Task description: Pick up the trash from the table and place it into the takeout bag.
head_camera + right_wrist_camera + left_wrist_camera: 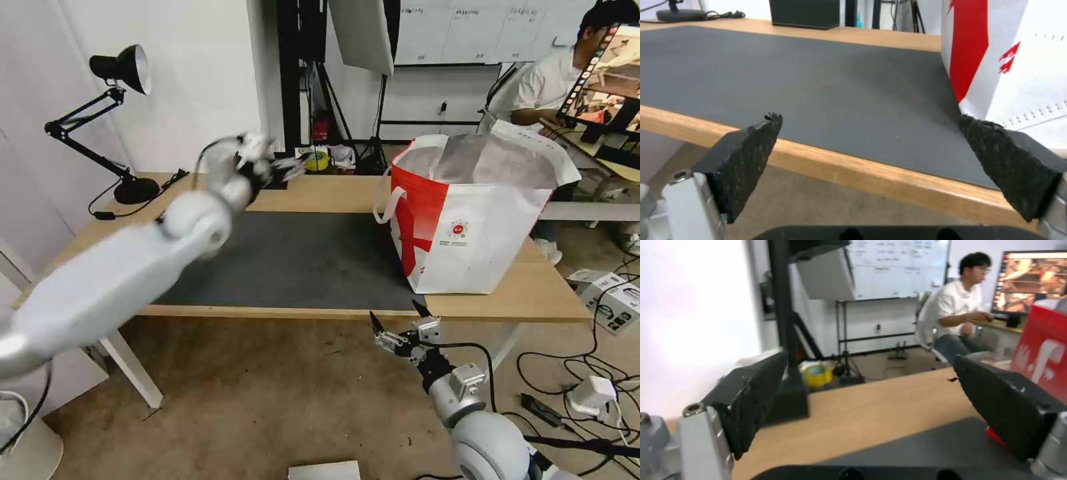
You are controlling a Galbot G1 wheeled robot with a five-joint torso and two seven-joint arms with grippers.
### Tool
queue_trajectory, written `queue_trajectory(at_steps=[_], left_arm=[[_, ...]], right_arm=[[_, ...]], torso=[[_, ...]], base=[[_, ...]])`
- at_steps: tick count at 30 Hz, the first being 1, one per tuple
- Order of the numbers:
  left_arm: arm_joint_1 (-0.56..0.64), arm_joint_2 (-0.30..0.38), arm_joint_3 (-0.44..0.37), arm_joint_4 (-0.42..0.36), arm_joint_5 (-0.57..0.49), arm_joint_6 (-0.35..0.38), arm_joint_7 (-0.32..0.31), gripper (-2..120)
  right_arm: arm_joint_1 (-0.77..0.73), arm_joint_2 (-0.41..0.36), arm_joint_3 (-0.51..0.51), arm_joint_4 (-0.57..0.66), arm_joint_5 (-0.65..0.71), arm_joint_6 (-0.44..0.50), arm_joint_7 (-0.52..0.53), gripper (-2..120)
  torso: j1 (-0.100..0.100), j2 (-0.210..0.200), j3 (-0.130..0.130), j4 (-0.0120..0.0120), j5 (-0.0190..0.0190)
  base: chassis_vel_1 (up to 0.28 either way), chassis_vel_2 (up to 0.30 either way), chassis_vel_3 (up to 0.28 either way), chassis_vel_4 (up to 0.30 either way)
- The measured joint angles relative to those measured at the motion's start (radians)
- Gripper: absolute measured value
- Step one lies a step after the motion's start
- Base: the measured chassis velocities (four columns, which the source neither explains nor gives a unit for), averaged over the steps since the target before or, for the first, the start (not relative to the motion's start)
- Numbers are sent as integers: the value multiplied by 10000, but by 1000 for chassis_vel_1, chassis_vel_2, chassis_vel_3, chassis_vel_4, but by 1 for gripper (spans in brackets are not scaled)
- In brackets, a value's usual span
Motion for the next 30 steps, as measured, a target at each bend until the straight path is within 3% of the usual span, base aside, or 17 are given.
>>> queue_trajectory(at_steps=[3, 5, 12, 18, 23, 30], left_arm=[[1171, 156, -903, -305, 285, -92, 133, 100], [3032, 291, -2482, -772, 942, -263, 465, 100], [5035, 150, -3864, -1190, 1896, -883, 769, 100], [7311, -834, -5381, -1365, 3047, -1607, 885, 100], [8202, -1307, -6051, -1384, 3653, -1941, 1177, 100], [9719, -2637, -7103, -1645, 4356, -2300, 1208, 100]], right_arm=[[0, 0, 0, 0, 0, 0, -1, 100], [0, 0, 1, 0, 0, 0, 0, 100], [0, 0, 1, 0, 0, 0, 0, 100], [0, 0, 0, 0, 0, 0, 0, 100], [0, 0, 0, 0, 0, 0, 0, 100], [0, 0, 0, 0, 0, 0, -1, 100]], torso=[[0, 0, 1, -1, -3], [0, -1, 1, 0, -3], [0, -1, 0, -3, 2], [0, -1, 1, -3, 1], [0, -1, 1, -3, 5], [1, -1, 1, -1, 2]], base=[[0, 0, 0, 0], [0, 0, 0, 0], [0, 0, 0, 0], [0, 0, 0, 0], [0, 0, 0, 0], [0, 0, 0, 0]])
